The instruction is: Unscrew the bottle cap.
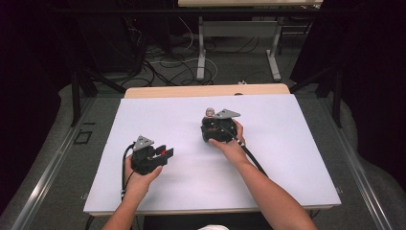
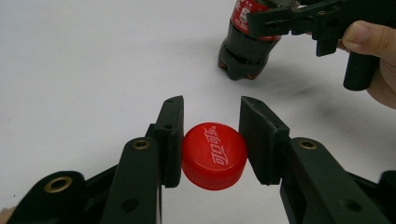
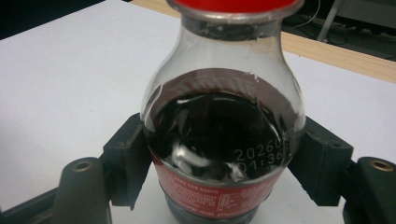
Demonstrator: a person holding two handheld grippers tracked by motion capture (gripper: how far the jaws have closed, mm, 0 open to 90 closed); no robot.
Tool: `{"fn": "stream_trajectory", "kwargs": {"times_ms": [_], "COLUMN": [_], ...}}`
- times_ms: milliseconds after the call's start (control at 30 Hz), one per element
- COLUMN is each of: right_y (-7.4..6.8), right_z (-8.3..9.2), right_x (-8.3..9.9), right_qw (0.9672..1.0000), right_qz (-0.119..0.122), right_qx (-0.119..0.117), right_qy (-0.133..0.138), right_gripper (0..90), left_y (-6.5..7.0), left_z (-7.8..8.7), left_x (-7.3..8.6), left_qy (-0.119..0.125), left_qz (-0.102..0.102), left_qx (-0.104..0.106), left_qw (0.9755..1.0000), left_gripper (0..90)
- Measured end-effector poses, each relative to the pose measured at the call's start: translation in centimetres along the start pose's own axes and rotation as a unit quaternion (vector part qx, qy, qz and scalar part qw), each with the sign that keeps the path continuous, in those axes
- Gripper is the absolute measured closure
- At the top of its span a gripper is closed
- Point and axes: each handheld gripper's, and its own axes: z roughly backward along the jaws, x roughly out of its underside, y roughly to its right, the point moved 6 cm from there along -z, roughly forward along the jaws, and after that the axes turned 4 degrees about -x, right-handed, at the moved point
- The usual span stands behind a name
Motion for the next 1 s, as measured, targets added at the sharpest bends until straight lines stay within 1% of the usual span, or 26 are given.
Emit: {"fn": "stream_trajectory", "kwargs": {"times_ms": [100,133,167,200,267,300,400,467,500,567,600,633,767,800,833,867,900,967,1000], "right_y": [0.1,0.1,0.1,0.1,0.0,-0.1,-0.1,-0.1,0.0,0.1,0.2,0.2,0.3,0.2,0.2,0.1,0.1,-0.1,-0.1], "right_z": [-0.1,-0.2,-0.2,-0.2,-0.2,-0.3,-0.2,-0.1,0.0,0.2,0.3,0.5,1.4,1.6,1.9,2.1,2.4,3.0,3.2], "right_x": [0.1,0.1,0.3,0.3,0.5,0.5,0.8,0.9,0.9,1.1,1.2,1.3,1.4,1.5,1.5,1.6,1.8,2.1,2.2], "right_qw": [1.0000,1.0000,0.9999,0.9999,0.9999,0.9999,0.9998,0.9999,0.9999,0.9997,0.9995,0.9993,0.9992,0.9993,0.9992,0.9992,0.9994,0.9993,0.9991], "right_qz": [-0.001,-0.002,-0.002,-0.003,0.001,-0.003,0.005,0.000,-0.003,-0.014,-0.021,-0.021,-0.024,-0.025,-0.025,-0.022,-0.011,-0.007,-0.004], "right_qx": [-0.002,-0.006,-0.005,-0.006,-0.007,-0.008,0.001,0.001,0.002,0.000,0.001,0.003,0.002,0.003,0.004,0.005,0.007,0.007,0.010], "right_qy": [-0.003,0.000,-0.009,-0.009,-0.014,-0.014,-0.017,-0.016,-0.016,-0.021,-0.023,-0.030,-0.031,-0.026,-0.029,-0.032,-0.032,-0.036,-0.041], "right_gripper": [24.2,23.1,21.4,19.7,17.2,16.2,14.8,13.3,10.9,8.0,7.5,6.4,1.0,0.0,0.0,0.0,0.0,0.0,0.0], "left_y": [0.0,0.0,-0.1,-0.1,-0.1,-0.1,-0.1,0.0,0.0,0.0,-0.1,-0.1,-0.1,-0.1,-0.1,-0.1,0.0,0.1,0.2], "left_z": [0.0,0.0,0.0,0.0,-0.1,-0.1,-0.2,-0.2,-0.2,-0.3,-0.2,-0.3,-0.5,-0.5,-0.5,-0.6,-0.6,-0.6,-0.7], "left_x": [0.0,0.0,0.0,0.0,0.0,0.1,0.1,0.1,0.1,0.2,0.2,0.2,0.3,0.3,0.4,0.3,0.4,0.4,0.4], "left_qy": [0.002,0.002,0.000,0.004,0.003,0.002,0.000,0.002,0.002,0.003,-0.004,0.001,-0.001,0.000,-0.002,0.000,-0.001,-0.006,-0.003], "left_qz": [0.001,0.001,-0.001,0.002,0.002,0.001,0.002,0.003,0.004,0.004,0.000,0.005,0.006,0.006,0.003,0.006,0.006,0.002,0.000], "left_qx": [-0.001,-0.001,-0.002,-0.004,-0.004,-0.003,-0.003,-0.004,-0.004,-0.003,-0.002,-0.004,-0.007,-0.007,-0.008,-0.007,-0.006,-0.003,-0.004], "left_qw": [1.0000,1.0000,1.0000,1.0000,1.0000,1.0000,1.0000,1.0000,1.0000,1.0000,1.0000,1.0000,1.0000,1.0000,1.0000,1.0000,1.0000,1.0000,1.0000], "left_gripper": [61.7,61.7,61.7,61.7,61.7,61.7,61.7,61.7,61.7,61.6,61.6,61.6,61.6,61.6,61.7,61.7,61.6,61.6,61.6]}}
